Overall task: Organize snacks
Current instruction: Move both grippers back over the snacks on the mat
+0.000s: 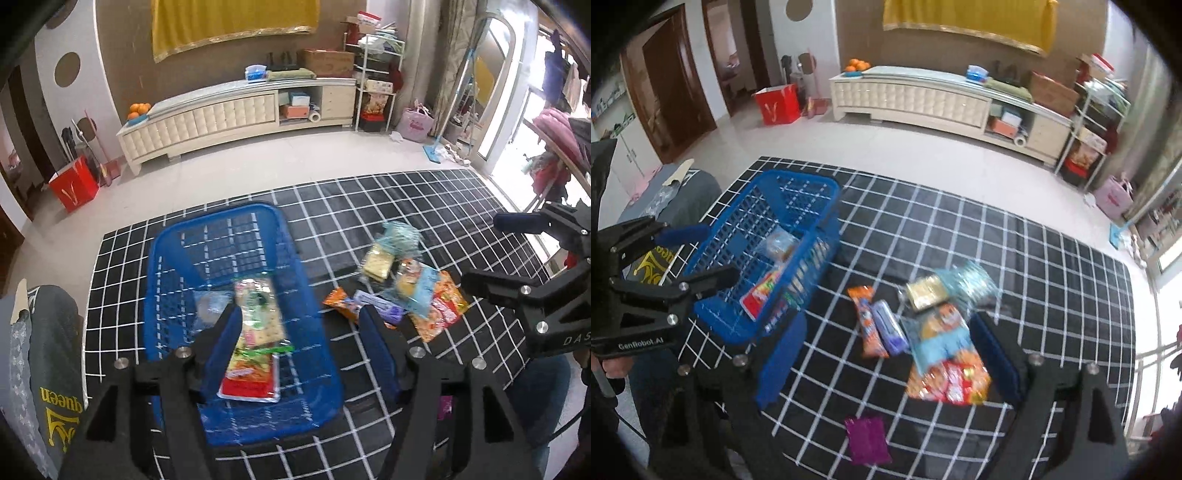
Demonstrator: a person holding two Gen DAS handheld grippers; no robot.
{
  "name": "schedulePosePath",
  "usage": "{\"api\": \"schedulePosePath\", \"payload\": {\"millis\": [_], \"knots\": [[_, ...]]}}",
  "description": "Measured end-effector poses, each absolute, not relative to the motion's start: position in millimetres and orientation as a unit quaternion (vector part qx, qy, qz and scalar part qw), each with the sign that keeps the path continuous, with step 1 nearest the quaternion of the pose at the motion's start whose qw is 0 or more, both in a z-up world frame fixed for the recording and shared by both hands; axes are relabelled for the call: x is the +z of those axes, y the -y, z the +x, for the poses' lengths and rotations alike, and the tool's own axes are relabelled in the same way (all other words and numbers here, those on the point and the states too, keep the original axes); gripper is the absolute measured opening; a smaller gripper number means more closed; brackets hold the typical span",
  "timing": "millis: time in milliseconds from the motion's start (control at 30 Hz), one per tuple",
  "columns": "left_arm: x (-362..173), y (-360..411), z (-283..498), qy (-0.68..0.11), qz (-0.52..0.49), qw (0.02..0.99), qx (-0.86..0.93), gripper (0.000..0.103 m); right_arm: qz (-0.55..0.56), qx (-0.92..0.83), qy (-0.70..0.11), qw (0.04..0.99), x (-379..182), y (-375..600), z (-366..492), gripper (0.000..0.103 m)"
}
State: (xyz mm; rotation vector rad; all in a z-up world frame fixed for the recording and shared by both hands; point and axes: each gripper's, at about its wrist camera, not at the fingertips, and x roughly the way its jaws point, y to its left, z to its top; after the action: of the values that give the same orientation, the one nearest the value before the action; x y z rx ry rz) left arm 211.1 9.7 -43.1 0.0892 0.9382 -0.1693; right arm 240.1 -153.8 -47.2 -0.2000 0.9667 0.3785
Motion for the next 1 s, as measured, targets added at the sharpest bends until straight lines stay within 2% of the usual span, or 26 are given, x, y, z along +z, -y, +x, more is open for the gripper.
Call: {"api": "schedulePosePath", "payload": {"millis": [133, 233, 367, 567, 967, 1000], "knots": [[-42.8, 14.3, 198.4, -0.451, 0.043, 0.887, -0.095, 0.064, -0.087, 0.165, -0.465, 0.865, -50.8, 178.2, 224.5, 0.093], [-46.6, 34.2, 185.7, -0.45, 0.049, 0.885, -0.106, 0.069, -0.08, 0.155, -0.469, 0.866, -56.1, 196.9, 210.9, 0.093], [-59.9, 56.9, 171.5, -0.453, 0.053, 0.882, -0.121, 0.07, -0.081, 0.139, -0.476, 0.865, -69.6, 216.3, 193.4, 0.093], [-95.6, 93.3, 156.8, -0.494, 0.056, 0.856, -0.139, 0.07, -0.058, 0.127, -0.495, 0.858, -97.2, 245.1, 172.5, 0.093], [-167.7, 124.5, 142.6, -0.564, -0.003, 0.819, -0.104, 0.07, -0.046, 0.108, -0.512, 0.851, -142.6, 270.6, 161.9, 0.093], [-171.3, 125.1, 143.3, -0.567, -0.009, 0.818, -0.1, 0.073, -0.046, 0.106, -0.51, 0.852, -146.7, 272.9, 161.8, 0.093]]}}
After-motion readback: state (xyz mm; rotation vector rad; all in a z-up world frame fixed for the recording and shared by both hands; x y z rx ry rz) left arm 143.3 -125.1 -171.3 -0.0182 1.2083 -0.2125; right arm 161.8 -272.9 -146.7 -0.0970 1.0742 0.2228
